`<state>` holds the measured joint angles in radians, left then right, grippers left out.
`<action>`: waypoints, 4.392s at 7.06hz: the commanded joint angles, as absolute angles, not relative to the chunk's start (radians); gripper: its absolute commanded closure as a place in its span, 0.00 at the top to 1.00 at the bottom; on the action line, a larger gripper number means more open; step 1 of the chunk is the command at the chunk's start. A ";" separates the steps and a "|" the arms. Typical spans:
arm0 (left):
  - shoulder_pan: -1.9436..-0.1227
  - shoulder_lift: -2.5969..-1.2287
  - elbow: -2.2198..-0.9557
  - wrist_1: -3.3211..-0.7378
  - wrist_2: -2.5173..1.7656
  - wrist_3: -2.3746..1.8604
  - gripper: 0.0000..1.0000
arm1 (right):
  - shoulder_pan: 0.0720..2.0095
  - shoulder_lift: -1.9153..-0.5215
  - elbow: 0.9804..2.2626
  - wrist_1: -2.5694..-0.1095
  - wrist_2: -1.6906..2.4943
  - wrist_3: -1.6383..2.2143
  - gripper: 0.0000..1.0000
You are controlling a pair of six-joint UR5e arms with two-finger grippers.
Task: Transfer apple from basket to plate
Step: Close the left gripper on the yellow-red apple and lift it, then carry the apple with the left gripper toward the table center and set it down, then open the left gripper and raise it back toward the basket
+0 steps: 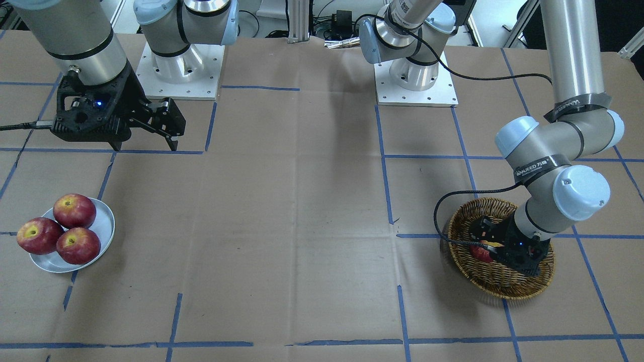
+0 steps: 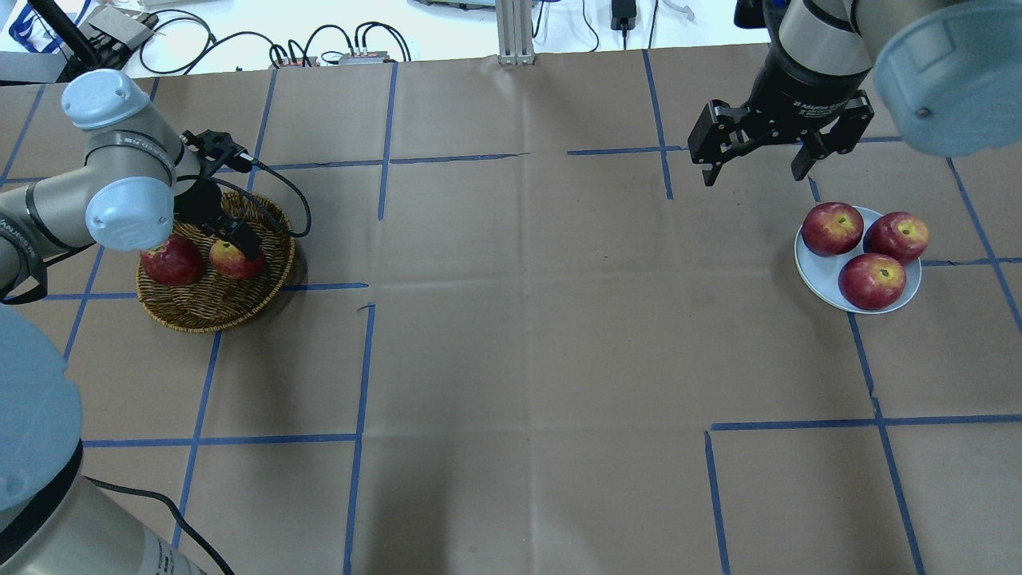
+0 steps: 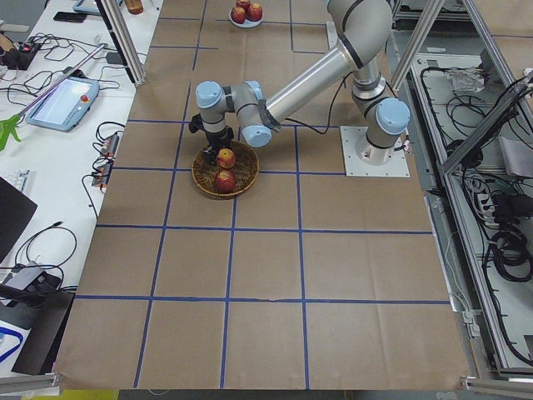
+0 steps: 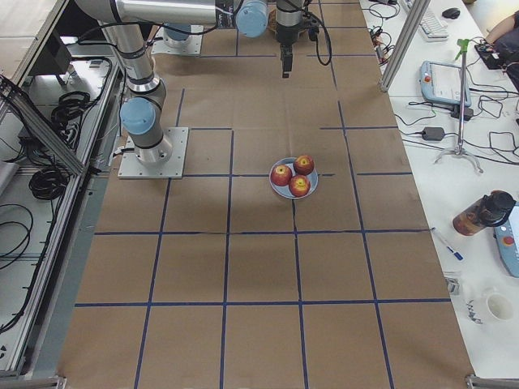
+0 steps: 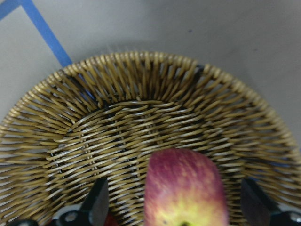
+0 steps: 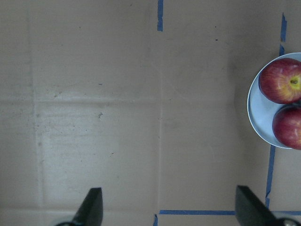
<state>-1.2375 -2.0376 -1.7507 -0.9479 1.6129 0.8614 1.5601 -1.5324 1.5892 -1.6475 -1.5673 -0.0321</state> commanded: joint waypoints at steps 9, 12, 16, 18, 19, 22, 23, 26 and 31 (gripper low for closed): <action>-1.446 -1.907 -1.706 -1.020 1.615 0.671 0.39 | 1.560 -1.532 1.589 -1.647 -1.566 -0.031 1.00; -1.667 -1.911 -1.706 -1.035 1.573 0.456 0.39 | 1.560 -1.532 1.589 -1.647 -1.566 -0.032 1.00; -1.870 -2.050 -1.683 -0.927 1.562 0.260 0.39 | 1.560 -1.532 1.589 -1.647 -1.568 -0.032 1.00; -1.945 -2.120 -1.625 -0.914 1.571 0.224 0.40 | 1.560 -1.532 1.589 -1.647 -1.566 -0.032 1.00; -1.957 -2.144 -1.605 -0.914 1.572 0.224 0.40 | 1.560 -1.532 1.589 -1.647 -1.566 -0.032 1.00; -1.960 -2.148 -1.626 -0.911 1.566 0.219 0.46 | 1.560 -1.532 1.589 -1.647 -1.566 -0.032 1.00; -1.959 -2.145 -1.625 -0.911 1.563 0.218 0.66 | 1.560 -1.532 1.589 -1.647 -1.566 -0.032 1.00; -1.950 -2.116 -1.606 -0.920 1.571 0.169 0.99 | 1.560 -1.532 1.589 -1.647 -1.566 -0.032 1.00; -1.637 -1.705 -1.511 -1.504 1.589 0.199 1.00 | 1.560 -1.525 1.571 -1.652 -1.566 -0.026 1.00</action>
<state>-1.7206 -1.7999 -1.5228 -1.3575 1.5743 0.1954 1.5590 -1.5285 1.5817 -1.6506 -1.5658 -0.0329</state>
